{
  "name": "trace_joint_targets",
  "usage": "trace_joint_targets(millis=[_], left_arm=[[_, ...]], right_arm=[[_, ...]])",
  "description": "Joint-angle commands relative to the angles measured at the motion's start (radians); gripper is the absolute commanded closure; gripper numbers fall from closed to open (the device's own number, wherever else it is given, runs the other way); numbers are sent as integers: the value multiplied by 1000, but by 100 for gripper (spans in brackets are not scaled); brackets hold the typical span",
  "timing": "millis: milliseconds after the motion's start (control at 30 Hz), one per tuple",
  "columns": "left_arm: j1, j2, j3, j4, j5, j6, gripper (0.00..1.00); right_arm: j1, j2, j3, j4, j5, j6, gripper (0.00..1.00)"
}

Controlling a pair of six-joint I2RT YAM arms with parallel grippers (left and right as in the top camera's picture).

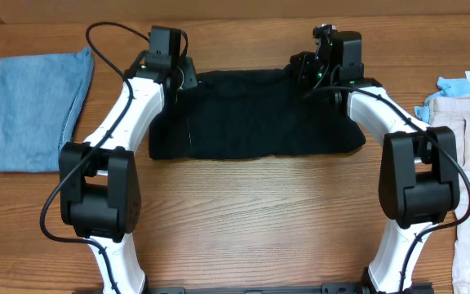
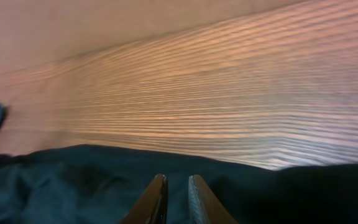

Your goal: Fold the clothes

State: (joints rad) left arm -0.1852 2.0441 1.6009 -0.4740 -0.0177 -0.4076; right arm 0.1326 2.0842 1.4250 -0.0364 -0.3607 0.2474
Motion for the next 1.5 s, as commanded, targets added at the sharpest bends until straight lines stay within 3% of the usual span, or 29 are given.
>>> trace_joint_targets(millis=[0, 233, 367, 600, 767, 867, 967, 1133, 1267, 1400, 1467], left_arm=[[-14, -32, 44, 0, 261, -9, 96], [-72, 138, 44, 50, 286, -38, 96], [-63, 252, 44, 107, 180, -37, 96], [-61, 253, 49, 217, 112, 18, 96], [-38, 174, 145, 137, 35, 94, 96], [15, 71, 151, 48, 0, 94, 96], [63, -31, 151, -146, 0, 81, 96], [82, 7, 124, -394, 16, 63, 96], [80, 109, 115, -473, 109, 63, 96], [80, 219, 115, -488, 115, 63, 96], [80, 260, 115, -483, 110, 64, 96]], right_arm=[[5, -45, 29, -43, -85, -19, 96], [5, 54, 29, -23, 30, -20, 96], [5, 139, 29, 60, 176, -20, 96], [-8, 241, 29, 204, 390, -20, 96], [-32, 132, 42, 219, 386, -20, 88], [-56, 8, 42, 93, 345, -20, 94], [-61, -154, 42, -215, 155, -20, 95], [-61, -186, 32, -601, 143, -20, 96], [-61, -174, -16, -672, 266, -20, 96], [-62, -123, -24, -789, 401, -20, 96], [-63, -90, -62, -765, 406, -20, 96]])
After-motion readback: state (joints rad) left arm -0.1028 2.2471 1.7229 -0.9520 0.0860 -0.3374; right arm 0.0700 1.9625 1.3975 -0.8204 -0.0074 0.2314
